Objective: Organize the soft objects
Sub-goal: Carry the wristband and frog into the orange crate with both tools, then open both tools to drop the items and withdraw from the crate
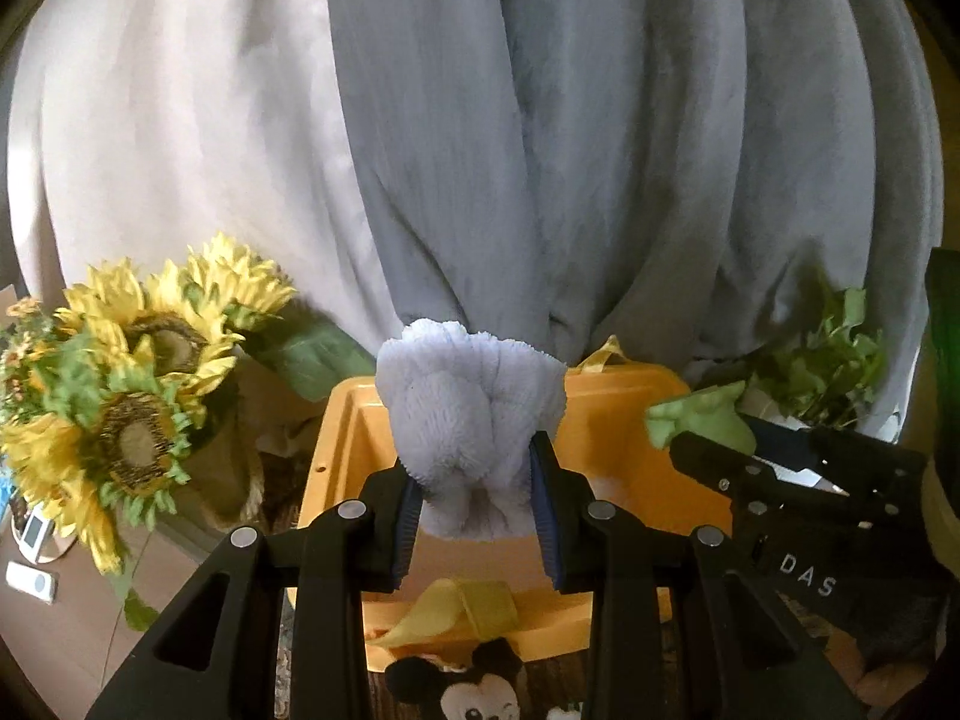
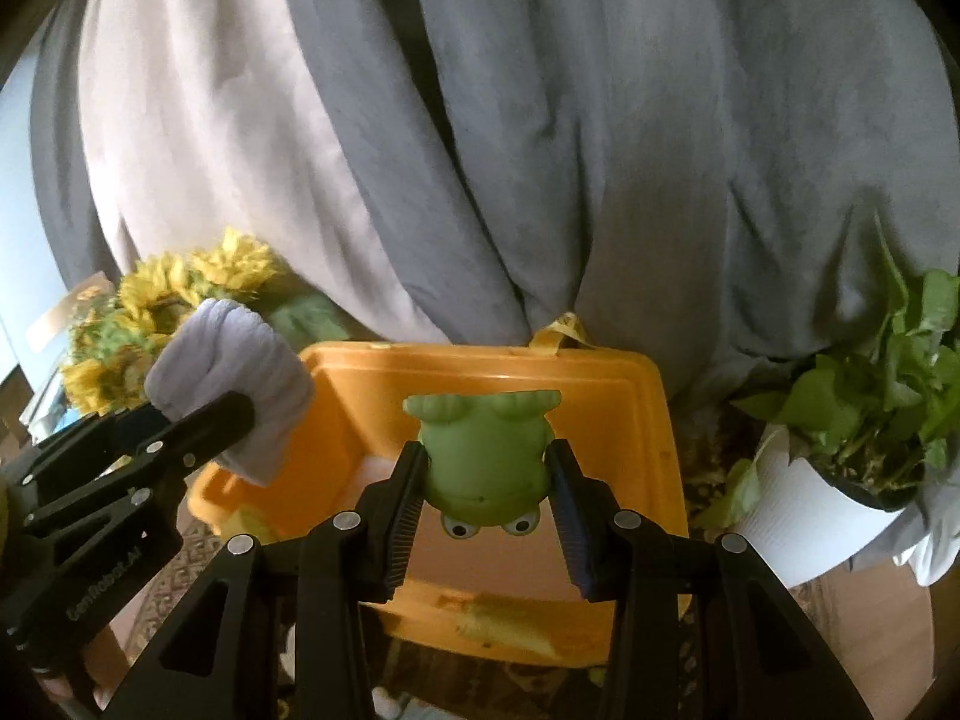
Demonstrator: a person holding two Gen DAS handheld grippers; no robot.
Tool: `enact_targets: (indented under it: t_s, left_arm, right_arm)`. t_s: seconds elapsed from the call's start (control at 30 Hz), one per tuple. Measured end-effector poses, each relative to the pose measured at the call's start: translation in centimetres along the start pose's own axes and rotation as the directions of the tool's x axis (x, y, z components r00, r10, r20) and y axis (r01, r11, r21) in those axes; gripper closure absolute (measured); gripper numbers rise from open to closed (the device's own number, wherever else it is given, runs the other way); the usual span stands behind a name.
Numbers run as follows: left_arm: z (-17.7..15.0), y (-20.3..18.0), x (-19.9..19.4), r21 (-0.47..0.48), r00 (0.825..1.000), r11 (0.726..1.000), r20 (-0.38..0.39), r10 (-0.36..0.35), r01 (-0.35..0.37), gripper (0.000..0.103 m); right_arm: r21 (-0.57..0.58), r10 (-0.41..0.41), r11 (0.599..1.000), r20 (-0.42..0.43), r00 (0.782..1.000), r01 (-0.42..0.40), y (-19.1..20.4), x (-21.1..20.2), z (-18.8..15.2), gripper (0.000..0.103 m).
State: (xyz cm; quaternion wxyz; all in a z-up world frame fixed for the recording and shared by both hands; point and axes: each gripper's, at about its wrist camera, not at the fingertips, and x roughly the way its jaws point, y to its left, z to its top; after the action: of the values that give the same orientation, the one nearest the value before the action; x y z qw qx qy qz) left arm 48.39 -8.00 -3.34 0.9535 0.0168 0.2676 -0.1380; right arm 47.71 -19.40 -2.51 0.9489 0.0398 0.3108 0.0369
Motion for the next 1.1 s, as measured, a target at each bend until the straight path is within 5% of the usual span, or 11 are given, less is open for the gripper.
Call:
enact_targets:
  t_s: [0.37,0.53,1.1]
  left_arm:
    - [0.0,0.0,5.6,0.025,0.984,0.999,-0.177,-0.033,0.038,0.065]
    - [-0.5,-0.1,6.5,0.030,0.978,0.999,-0.206,-0.025,0.032,0.054]
    - [-0.4,0.2,1.9,0.016,0.991,1.000,-0.128,0.027,-0.025,0.017]
  right_arm:
    - [0.041,0.000,0.999,-0.174,0.985,0.007,-1.8,5.7,0.2,0.061]
    - [0.073,0.026,0.997,-0.233,0.972,-0.009,-2.6,7.4,-0.5,0.058]
    - [0.075,-0.028,0.996,-0.139,0.990,0.039,-2.4,3.1,0.2,0.046]
